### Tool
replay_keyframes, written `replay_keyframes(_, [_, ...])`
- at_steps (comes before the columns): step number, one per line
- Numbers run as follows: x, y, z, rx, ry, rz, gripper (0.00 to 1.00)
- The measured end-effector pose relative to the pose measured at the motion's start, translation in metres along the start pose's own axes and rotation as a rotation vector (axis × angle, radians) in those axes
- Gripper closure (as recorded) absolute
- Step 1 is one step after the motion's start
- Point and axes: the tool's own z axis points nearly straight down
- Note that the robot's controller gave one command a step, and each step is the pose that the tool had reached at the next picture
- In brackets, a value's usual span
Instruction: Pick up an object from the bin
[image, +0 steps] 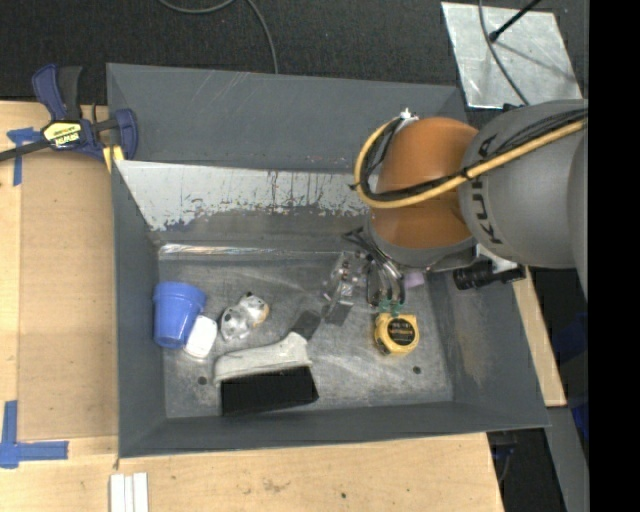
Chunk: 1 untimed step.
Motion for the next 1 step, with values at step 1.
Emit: replay_keyframes(1, [-0.0016,-0.0031,-0.0379,0.006,0.012,-0.052,1.0])
